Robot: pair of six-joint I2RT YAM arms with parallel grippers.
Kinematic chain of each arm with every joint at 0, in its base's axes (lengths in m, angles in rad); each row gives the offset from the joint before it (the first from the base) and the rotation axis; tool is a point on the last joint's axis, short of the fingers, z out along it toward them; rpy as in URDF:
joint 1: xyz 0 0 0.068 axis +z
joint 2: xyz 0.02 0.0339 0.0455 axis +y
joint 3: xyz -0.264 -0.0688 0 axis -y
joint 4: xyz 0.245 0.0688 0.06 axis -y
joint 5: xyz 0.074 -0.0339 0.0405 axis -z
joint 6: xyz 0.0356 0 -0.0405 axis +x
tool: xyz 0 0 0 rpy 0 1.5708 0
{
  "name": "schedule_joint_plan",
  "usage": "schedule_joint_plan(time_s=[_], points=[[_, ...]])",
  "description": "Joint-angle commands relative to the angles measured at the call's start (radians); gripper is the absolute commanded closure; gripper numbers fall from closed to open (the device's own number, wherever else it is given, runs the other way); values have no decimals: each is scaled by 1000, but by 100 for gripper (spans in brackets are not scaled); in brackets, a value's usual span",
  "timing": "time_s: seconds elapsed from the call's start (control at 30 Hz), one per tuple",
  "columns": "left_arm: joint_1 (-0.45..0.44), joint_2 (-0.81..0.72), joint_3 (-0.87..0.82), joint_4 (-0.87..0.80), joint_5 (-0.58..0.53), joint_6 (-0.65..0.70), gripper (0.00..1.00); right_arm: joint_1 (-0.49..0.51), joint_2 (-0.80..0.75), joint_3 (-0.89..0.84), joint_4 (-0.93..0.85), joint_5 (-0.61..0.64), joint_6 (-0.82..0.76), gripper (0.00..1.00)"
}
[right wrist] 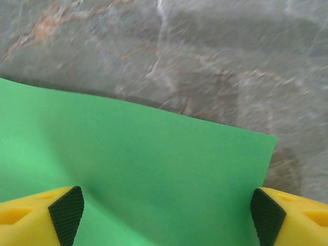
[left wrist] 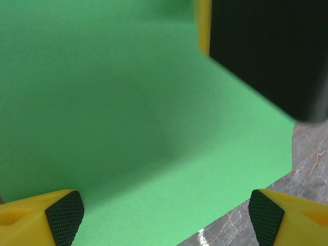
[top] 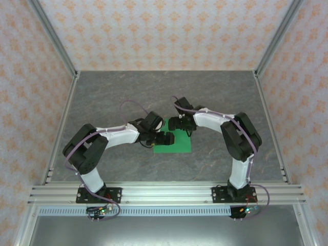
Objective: Fold a paper plane with a square sheet of paper (fold left side to right side)
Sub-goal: Pick up the square sheet of paper from the center of the table.
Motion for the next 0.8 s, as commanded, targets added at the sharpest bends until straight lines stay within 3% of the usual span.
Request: schedule_joint_plan(time_s=[0.0, 0.17, 0.37, 0.53, 0.63, 0.77], points=[[-5, 39, -6, -3, -9, -9, 11, 16, -20, -25, -80, -70, 26, 16], [-6, 20, -16, 17, -11, -9, 11, 16, -26, -19, -91, -84, 17, 28], [20, -49, -35, 45, -14, -10, 11, 16, -23, -23, -77, -105, 9, 56], [91, -154, -70, 49, 6, -2, 10, 16, -40, -24, -51, -131, 7, 77], [153, -229, -93, 41, 26, 14, 10, 1, -64, -37, -7, -193, 11, 85], [252, -340, -136, 30, 52, 42, 9, -60, -116, -96, 124, -358, 59, 87]])
